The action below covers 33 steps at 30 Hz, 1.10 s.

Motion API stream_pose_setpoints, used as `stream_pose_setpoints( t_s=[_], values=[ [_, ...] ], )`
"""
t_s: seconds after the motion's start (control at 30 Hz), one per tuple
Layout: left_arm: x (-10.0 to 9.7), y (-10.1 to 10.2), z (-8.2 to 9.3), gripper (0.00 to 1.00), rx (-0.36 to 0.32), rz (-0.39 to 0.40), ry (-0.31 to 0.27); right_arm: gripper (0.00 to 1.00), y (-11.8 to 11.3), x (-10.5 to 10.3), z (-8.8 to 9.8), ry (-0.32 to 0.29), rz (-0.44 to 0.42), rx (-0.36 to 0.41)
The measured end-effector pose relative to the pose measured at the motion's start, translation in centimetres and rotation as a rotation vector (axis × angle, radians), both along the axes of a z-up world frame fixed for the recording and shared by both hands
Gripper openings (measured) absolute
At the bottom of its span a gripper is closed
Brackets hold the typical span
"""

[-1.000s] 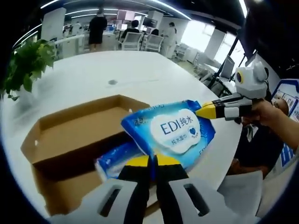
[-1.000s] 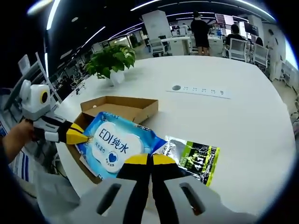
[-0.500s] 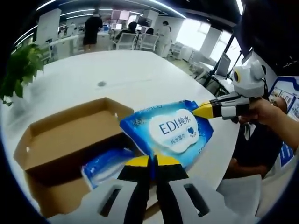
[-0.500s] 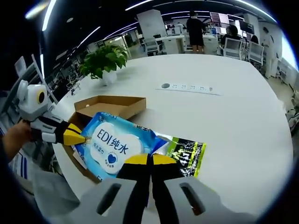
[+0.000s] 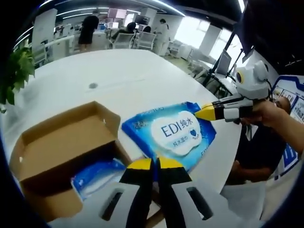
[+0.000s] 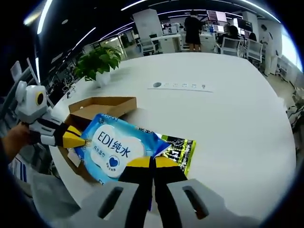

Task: Operate the shoe box by opening the lid, removing the specified soft item, and placing it in the target area until the item is outside and the box remains undamaged.

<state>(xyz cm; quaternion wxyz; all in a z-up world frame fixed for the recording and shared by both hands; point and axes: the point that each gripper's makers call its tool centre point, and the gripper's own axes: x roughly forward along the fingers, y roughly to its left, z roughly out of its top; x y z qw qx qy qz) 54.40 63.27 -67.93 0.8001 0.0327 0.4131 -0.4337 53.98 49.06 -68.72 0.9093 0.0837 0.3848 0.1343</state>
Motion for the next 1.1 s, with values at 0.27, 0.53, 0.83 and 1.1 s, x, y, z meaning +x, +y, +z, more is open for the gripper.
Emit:
stream_pose_setpoints(
  t_s=[0.27,0.53,0.83,1.1],
  values=[
    [0.7,-1.1,-0.7,0.0,0.016,-0.02,0.006,0.0,-0.9,0.6,-0.8,0.014,-0.014,-0.001],
    [1.3,-2.1,-1.6,0.0,0.039,-0.041,0.009,0.0,-2.0,1.6,-1.7,0.027,-0.023,-0.003],
    [2.0,-3.0,-3.1,0.0,0.077,-0.07,0.014,0.0,-2.8,2.5,-3.0,0.045,-0.025,-0.006],
    [2.4,-4.0,-4.3,0.0,0.123,-0.11,0.006,0.0,-3.7,3.4,-4.3,0.063,-0.029,-0.008]
  ],
)
